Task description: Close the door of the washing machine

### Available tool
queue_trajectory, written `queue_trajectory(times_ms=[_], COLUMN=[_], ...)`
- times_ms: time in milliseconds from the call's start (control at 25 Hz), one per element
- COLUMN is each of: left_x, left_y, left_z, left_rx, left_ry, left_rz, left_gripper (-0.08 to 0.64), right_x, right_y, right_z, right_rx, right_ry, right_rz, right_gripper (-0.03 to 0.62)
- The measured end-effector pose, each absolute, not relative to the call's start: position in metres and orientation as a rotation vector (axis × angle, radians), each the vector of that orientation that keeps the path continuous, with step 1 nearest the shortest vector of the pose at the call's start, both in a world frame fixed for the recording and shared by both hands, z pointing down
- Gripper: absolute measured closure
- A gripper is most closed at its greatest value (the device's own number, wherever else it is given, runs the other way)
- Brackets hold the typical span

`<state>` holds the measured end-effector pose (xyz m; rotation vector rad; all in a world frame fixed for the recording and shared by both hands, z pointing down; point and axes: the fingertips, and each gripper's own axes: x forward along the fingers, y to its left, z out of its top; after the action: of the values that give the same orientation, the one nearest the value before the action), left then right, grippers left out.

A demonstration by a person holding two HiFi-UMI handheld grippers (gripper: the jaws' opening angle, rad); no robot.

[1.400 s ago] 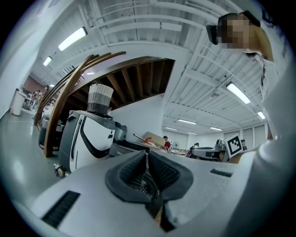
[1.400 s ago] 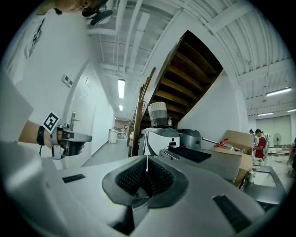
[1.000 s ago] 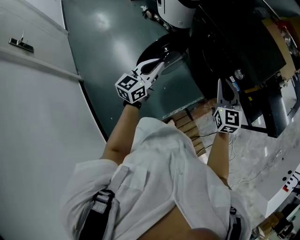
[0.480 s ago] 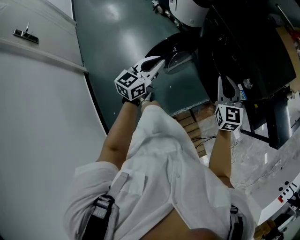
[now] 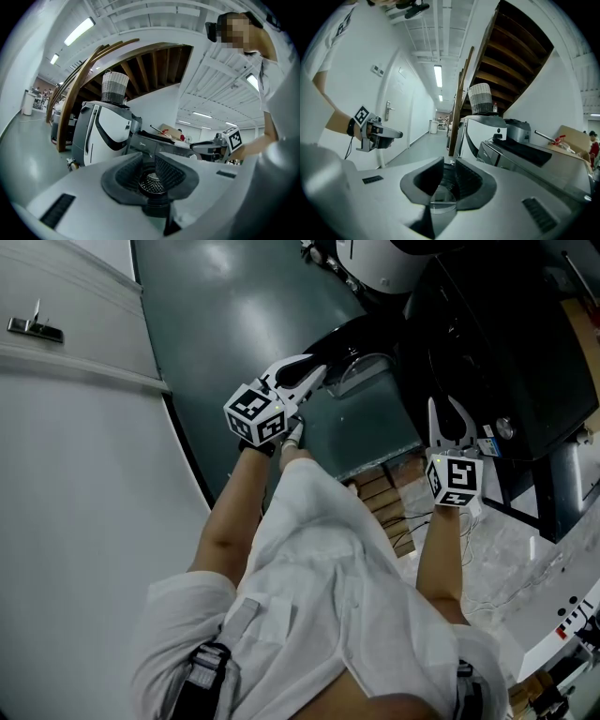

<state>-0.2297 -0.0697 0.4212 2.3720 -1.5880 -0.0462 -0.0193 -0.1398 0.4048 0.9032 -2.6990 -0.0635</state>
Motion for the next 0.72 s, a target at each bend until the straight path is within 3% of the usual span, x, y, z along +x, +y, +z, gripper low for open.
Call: queue_trajectory(times_ms=[720], left_x=[-0.28], left_y=[-0.149], left_z=[0.498], left_rx=[2.364], left_ry=[-1.389], left_rz=[0.134], left_gripper=[0.382], right_x=[-0.091], right_y=[-0.187], right_z=[0.447], right_rx=[0.897], right_ry=[-2.656], right_rz=[0.047], right_gripper=[0.468])
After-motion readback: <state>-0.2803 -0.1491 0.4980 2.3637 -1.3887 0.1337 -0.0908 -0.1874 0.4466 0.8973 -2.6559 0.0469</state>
